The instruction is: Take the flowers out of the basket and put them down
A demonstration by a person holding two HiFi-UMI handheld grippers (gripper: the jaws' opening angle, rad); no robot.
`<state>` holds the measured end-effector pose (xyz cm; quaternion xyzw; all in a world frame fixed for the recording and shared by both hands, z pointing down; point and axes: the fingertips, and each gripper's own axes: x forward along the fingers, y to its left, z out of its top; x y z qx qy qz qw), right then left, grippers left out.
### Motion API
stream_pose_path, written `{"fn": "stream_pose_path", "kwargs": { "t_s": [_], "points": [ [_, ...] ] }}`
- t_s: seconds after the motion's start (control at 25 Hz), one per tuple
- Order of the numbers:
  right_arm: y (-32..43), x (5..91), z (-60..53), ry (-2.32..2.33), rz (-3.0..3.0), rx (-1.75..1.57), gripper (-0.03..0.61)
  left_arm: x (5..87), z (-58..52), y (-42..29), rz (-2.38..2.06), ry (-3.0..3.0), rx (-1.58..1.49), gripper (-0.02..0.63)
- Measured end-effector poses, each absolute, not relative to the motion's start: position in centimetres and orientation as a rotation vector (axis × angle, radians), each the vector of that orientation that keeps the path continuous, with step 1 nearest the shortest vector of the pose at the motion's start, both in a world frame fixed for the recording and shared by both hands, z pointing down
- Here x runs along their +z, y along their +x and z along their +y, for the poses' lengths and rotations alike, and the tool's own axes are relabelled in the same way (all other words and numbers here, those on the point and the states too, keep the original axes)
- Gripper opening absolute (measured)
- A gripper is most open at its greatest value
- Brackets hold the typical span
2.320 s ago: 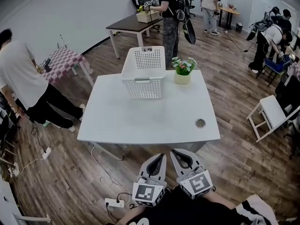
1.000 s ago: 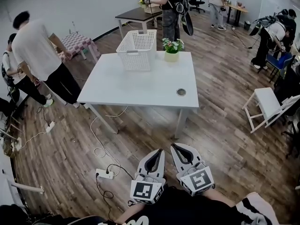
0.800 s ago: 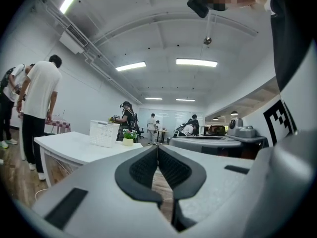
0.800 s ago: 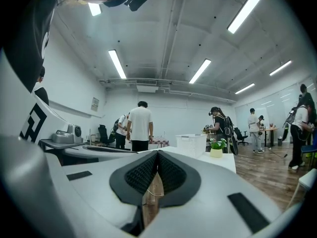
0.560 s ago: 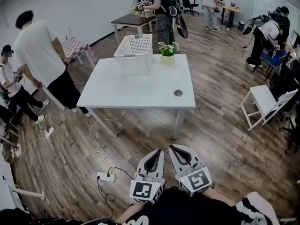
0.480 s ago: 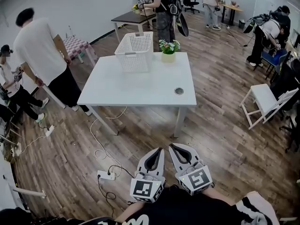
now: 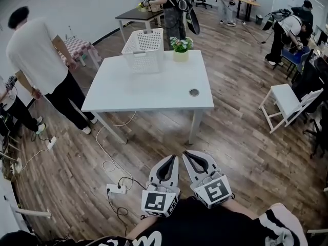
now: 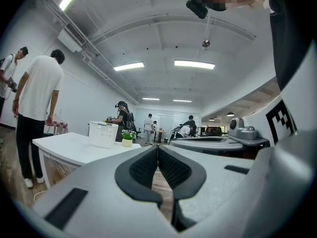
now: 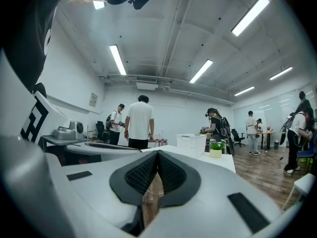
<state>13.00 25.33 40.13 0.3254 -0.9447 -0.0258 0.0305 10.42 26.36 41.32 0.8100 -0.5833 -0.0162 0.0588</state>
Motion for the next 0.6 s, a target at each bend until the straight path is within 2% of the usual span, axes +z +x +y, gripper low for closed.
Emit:
{"fn": "stream_pose_path", "kwargs": {
  "t_s": [0.6],
  "points": [
    [10.8, 40.1, 26.0, 0.964, -2.911, -0.094, 0.017, 41.3, 26.8, 8.2, -1.777, 2.440, -0.072, 0.006]
  ]
}}
